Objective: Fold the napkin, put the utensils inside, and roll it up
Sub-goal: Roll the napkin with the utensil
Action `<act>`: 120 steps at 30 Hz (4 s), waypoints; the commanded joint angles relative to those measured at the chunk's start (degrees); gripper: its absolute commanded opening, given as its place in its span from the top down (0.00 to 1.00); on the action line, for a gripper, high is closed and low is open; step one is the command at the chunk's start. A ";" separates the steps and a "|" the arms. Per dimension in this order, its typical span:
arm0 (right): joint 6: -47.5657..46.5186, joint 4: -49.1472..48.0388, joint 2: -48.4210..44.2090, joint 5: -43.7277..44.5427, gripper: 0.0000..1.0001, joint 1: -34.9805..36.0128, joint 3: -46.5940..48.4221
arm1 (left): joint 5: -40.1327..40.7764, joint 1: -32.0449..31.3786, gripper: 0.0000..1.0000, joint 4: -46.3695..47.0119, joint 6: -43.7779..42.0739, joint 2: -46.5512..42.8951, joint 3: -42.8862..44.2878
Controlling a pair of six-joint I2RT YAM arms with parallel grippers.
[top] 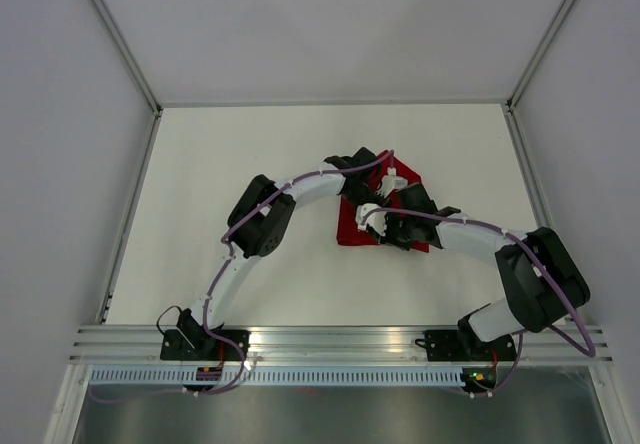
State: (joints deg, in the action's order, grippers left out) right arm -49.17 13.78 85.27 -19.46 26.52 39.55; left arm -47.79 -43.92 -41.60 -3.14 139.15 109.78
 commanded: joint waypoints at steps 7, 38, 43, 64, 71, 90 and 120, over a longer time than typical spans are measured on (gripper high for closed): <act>-1.55 9.50 5.95 -1.19 0.88 -0.16 3.51 | 1.56 0.23 0.65 -1.20 5.68 -2.48 2.46; -17.19 49.85 31.87 -21.67 0.96 -15.62 33.57 | 34.24 6.84 0.52 35.54 19.94 -37.02 -34.44; -16.93 52.13 35.39 -21.67 0.96 -15.97 36.82 | 43.21 2.09 0.52 47.21 11.85 -44.92 -46.56; -13.94 53.37 42.16 -20.44 0.96 -16.42 41.40 | 57.19 -23.75 0.43 53.65 -21.03 -32.02 -46.24; -13.76 54.33 43.92 -20.18 0.96 -16.68 42.89 | 57.72 -24.28 0.43 57.25 -24.37 -26.57 -45.35; -14.73 59.78 47.35 -20.88 0.96 -16.77 48.60 | 53.07 -24.37 0.85 53.91 -23.23 -18.92 -45.79; -15.34 61.38 29.18 -38.89 0.48 -32.04 51.69 | 21.00 -11.63 0.98 40.39 -10.76 -18.04 -39.82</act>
State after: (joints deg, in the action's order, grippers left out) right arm -60.05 76.69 119.09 -51.72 -2.37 91.59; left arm -18.87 -57.89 9.17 -18.65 117.78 69.67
